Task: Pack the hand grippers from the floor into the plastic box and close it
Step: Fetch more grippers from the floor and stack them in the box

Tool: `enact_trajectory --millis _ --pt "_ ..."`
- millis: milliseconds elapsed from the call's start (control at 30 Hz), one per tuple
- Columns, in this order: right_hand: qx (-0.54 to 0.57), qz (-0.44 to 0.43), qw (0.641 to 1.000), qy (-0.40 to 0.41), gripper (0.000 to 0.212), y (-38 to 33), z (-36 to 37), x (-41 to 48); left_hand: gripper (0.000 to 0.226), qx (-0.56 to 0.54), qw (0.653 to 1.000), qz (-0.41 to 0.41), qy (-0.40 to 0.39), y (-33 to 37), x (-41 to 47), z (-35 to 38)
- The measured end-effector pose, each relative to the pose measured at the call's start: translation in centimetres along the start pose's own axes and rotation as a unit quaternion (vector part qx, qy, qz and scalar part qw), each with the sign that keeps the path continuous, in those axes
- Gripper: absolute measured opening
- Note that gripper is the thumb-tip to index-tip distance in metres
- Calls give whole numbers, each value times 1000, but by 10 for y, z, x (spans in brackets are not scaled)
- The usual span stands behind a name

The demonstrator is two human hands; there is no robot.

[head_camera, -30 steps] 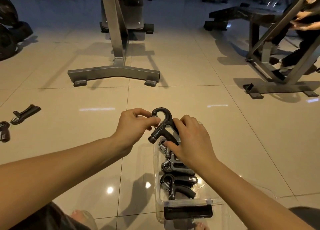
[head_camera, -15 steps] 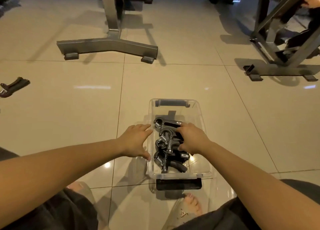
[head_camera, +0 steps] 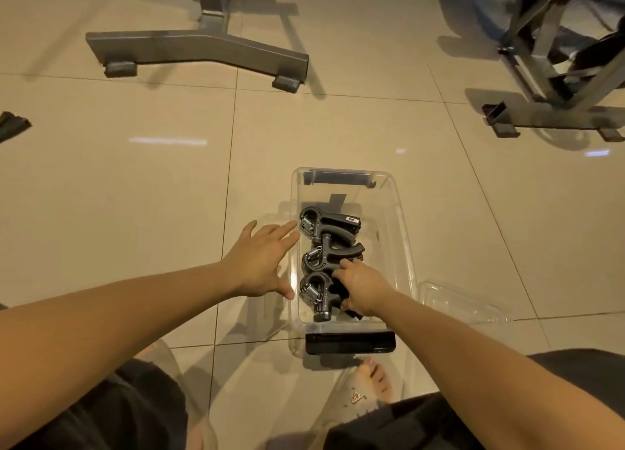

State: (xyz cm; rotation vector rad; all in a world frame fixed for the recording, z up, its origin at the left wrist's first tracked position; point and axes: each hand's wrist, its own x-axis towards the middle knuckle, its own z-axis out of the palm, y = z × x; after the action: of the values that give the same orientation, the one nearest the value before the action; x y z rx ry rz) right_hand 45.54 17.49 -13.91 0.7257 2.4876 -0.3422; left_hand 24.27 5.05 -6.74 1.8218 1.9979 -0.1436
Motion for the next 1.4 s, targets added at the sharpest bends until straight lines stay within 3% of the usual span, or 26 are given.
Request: enact_trajectory --millis 267,500,733,1033,1400 --pt "28 30 999 13 60 3 5 3 122 -10 1000 11 5 -1 1 0" --pt "-20 30 999 -7 61 -5 -6 -4 111 -20 999 24 14 4 -7 -5" --pt "28 52 983 172 53 -35 -104 -27 93 -33 996 -36 68 -22 -40 -43" --pt "3 -51 961 272 64 -202 -230 -25 63 -160 945 -203 199 -122 -161 -130" --pt "104 -185 937 277 60 -410 -288 39 44 -169 869 -384 264 -265 -341 -168"
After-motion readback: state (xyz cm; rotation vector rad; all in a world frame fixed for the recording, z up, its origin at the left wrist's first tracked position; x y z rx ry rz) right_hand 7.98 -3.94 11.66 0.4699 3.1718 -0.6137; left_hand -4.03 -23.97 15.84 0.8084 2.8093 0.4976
